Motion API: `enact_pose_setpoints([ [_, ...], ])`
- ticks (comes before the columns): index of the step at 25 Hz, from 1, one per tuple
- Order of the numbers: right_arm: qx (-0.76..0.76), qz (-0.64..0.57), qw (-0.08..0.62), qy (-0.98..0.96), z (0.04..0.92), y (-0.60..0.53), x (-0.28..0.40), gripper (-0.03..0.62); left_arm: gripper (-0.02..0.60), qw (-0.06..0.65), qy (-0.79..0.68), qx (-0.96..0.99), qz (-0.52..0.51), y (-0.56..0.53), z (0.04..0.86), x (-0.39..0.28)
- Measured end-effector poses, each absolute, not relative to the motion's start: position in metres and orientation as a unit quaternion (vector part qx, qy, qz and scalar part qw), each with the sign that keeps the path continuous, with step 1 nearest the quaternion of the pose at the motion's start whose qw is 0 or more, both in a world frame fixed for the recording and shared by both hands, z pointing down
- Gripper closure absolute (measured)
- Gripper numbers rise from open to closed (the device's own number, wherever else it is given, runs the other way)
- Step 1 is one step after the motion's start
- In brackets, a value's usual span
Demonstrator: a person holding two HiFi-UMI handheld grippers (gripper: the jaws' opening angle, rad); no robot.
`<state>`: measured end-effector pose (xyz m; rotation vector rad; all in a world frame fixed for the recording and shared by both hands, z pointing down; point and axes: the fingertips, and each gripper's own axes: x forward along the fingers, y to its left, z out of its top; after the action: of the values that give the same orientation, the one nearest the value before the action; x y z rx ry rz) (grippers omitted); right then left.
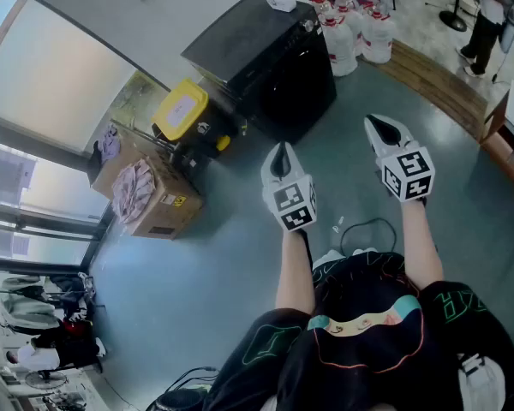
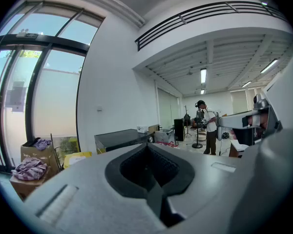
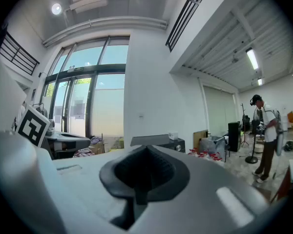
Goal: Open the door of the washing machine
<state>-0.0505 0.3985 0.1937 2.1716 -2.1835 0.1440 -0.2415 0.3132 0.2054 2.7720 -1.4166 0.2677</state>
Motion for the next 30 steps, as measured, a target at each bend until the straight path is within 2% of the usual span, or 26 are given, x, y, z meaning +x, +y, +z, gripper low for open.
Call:
enact_pose_setpoints([
  [6, 0.726, 0.041, -0.01, -0.686, 0.184, 0.397, -0.024, 0.591, 0.571, 0.018, -0.446, 0.892, 0.079, 0.309, 0.206, -0.23],
  [12, 0.702, 0.049, -0.042, -0.709, 0.181, 0.385, -0.017, 0.591, 0.571, 0.072, -0.415, 0.904, 0.07, 0.308, 0.21, -0.21],
  [18, 0.687, 0.067, -0.056, -0.721, 0.196, 0.363, -0.01, 0.591, 0.571, 0.073, -0.427, 0.897, 0.091, 0.294, 0.231, -0.205],
  [24, 0.681, 0.088, -0.037, -0.726, 0.239, 0.308, -0.005, 0.591, 0.571, 0.081, -0.449, 0.884, 0.106, 0.237, 0.271, -0.204],
  [30, 0.698, 0.117, -0.003, -0.707, 0.257, 0.236, 0.043, 0.591, 0.571, 0.114, -0.445, 0.878, 0.131, 0.155, 0.301, -0.158],
])
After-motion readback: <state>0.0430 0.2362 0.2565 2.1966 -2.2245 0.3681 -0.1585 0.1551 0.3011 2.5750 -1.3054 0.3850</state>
